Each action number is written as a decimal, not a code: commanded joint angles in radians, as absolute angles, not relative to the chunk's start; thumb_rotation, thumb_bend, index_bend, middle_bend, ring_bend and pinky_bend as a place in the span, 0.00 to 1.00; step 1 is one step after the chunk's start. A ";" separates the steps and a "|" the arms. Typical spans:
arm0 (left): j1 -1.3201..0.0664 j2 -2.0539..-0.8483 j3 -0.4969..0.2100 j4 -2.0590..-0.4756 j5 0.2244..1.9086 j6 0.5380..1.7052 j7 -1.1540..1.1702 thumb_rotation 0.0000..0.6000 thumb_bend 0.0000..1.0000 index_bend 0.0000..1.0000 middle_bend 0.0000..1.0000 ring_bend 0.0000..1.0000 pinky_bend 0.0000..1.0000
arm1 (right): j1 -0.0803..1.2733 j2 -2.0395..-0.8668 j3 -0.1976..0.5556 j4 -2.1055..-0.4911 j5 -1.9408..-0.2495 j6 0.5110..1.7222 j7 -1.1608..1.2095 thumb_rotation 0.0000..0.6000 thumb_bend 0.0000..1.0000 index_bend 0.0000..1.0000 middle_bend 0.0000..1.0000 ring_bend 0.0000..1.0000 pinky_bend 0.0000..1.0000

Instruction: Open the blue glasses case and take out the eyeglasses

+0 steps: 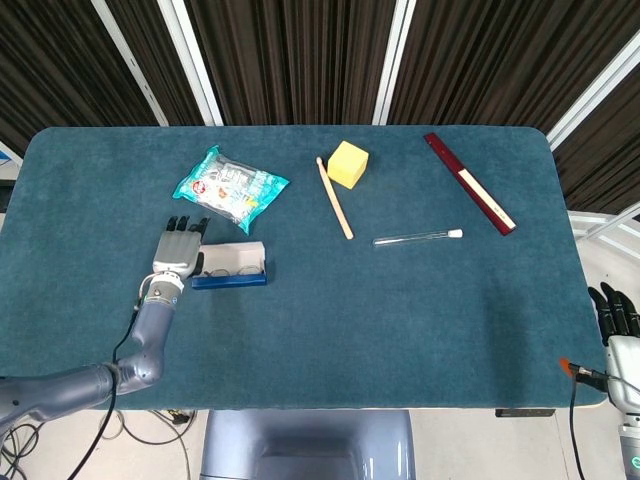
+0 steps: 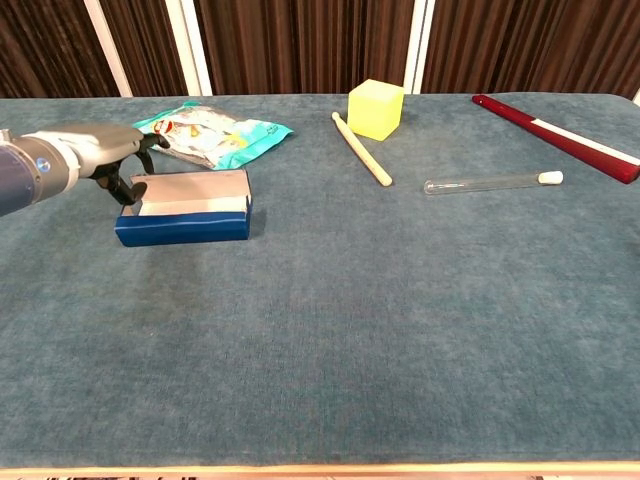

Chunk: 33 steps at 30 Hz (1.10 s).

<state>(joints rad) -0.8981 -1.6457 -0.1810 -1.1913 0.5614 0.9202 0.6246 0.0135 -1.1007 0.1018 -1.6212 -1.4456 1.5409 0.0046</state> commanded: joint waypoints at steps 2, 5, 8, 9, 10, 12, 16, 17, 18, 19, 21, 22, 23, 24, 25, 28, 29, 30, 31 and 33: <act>-0.887 -1.626 -0.212 -1.224 0.580 0.941 0.579 1.00 0.52 0.03 0.18 0.00 0.01 | 0.013 -1.099 0.103 -1.621 -1.443 1.541 0.008 1.00 0.13 0.00 0.00 0.00 0.19; -0.860 -1.575 -0.214 -1.310 0.625 0.964 0.539 1.00 0.47 0.03 0.15 0.00 0.01 | 0.012 -1.098 0.104 -1.621 -1.443 1.542 0.011 1.00 0.13 0.00 0.00 0.00 0.19; -0.818 -1.497 -0.198 -1.441 0.696 0.999 0.501 1.00 0.39 0.03 0.13 0.01 0.06 | 0.011 -1.097 0.104 -1.620 -1.444 1.544 0.013 1.00 0.13 0.00 0.00 0.00 0.19; -0.804 -1.468 -0.185 -1.483 0.724 1.010 0.496 1.00 0.38 0.03 0.14 0.03 0.11 | 0.012 -1.097 0.104 -1.620 -1.446 1.545 0.012 1.00 0.13 0.00 0.00 0.00 0.19; -0.791 -1.441 -0.172 -1.520 0.752 1.020 0.494 1.00 0.37 0.03 0.16 0.08 0.20 | 0.011 -1.097 0.104 -1.619 -1.446 1.545 0.012 1.00 0.13 0.00 0.00 0.00 0.19; -0.772 -1.394 -0.140 -1.574 0.808 1.038 0.503 1.00 0.36 0.03 0.27 0.22 0.37 | 0.011 -1.098 0.103 -1.619 -1.448 1.546 0.011 1.00 0.13 0.00 0.00 0.00 0.19; -0.750 -1.344 -0.091 -1.627 0.868 1.047 0.523 1.00 0.36 0.05 0.55 0.51 0.64 | 0.010 -1.099 0.102 -1.619 -1.452 1.550 0.009 1.00 0.13 0.00 0.00 0.00 0.19; -0.746 -1.335 -0.081 -1.640 0.864 1.039 0.528 1.00 0.36 0.06 0.60 0.55 0.67 | 0.010 -1.099 0.102 -1.619 -1.452 1.550 0.008 1.00 0.13 0.00 0.00 0.00 0.19; -0.745 -1.331 -0.077 -1.645 0.860 1.034 0.531 1.00 0.36 0.06 0.63 0.57 0.70 | 0.010 -1.099 0.102 -1.620 -1.452 1.550 0.008 1.00 0.13 0.00 0.00 0.00 0.19; -0.744 -1.324 -0.069 -1.656 0.851 1.024 0.537 1.00 0.36 0.07 0.67 0.61 0.72 | 0.010 -1.099 0.102 -1.620 -1.450 1.549 0.008 1.00 0.13 0.00 0.00 0.00 0.19; -0.744 -1.319 -0.059 -1.666 0.841 1.012 0.548 1.00 0.36 0.07 0.71 0.65 0.76 | 0.010 -1.098 0.102 -1.622 -1.448 1.547 0.010 1.00 0.13 0.00 0.00 0.00 0.19; -0.744 -1.318 -0.052 -1.669 0.836 1.007 0.557 1.00 0.36 0.08 0.73 0.66 0.77 | 0.009 -1.097 0.102 -1.623 -1.446 1.546 0.011 1.00 0.13 0.00 0.00 0.00 0.19; -0.746 -1.318 -0.045 -1.671 0.829 0.999 0.567 1.00 0.36 0.08 0.75 0.68 0.78 | 0.009 -1.096 0.103 -1.624 -1.444 1.544 0.012 1.00 0.13 0.00 0.00 0.00 0.19; -0.748 -1.320 -0.039 -1.671 0.820 0.992 0.577 1.00 0.36 0.09 0.76 0.69 0.79 | 0.009 -1.095 0.103 -1.625 -1.442 1.543 0.013 1.00 0.13 0.00 0.00 0.00 0.19; -0.750 -1.322 -0.035 -1.669 0.811 0.986 0.585 1.00 0.36 0.09 0.76 0.69 0.80 | 0.010 -1.095 0.103 -1.626 -1.442 1.543 0.014 1.00 0.13 0.00 0.00 0.00 0.19; -0.758 -1.332 -0.029 -1.666 0.783 0.968 0.601 1.00 0.36 0.10 0.77 0.70 0.80 | 0.010 -1.094 0.103 -1.627 -1.444 1.541 0.016 1.00 0.13 0.00 0.00 0.00 0.19; -0.761 -1.336 -0.027 -1.664 0.772 0.962 0.607 1.00 0.36 0.11 0.77 0.70 0.80 | 0.010 -1.093 0.103 -1.627 -1.444 1.541 0.016 1.00 0.13 0.00 0.00 0.00 0.19; -0.765 -1.341 -0.026 -1.661 0.762 0.958 0.614 1.00 0.36 0.11 0.77 0.70 0.80 | 0.010 -1.093 0.103 -1.627 -1.444 1.541 0.017 1.00 0.13 0.00 0.00 0.00 0.19; -0.766 -1.344 -0.025 -1.660 0.757 0.955 0.617 1.00 0.36 0.12 0.77 0.70 0.80 | 0.010 -1.093 0.103 -1.627 -1.443 1.541 0.017 1.00 0.13 0.00 0.00 0.00 0.19; -0.772 -1.355 -0.020 -1.651 0.737 0.946 0.629 1.00 0.36 0.12 0.77 0.70 0.80 | 0.010 -1.092 0.103 -1.627 -1.443 1.540 0.018 1.00 0.13 0.00 0.00 0.00 0.19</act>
<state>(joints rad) -0.7670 -1.3466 -0.0245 -1.6576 0.7487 0.9535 0.6206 0.0102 -1.0922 0.1029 -1.6274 -1.4429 1.5405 0.0176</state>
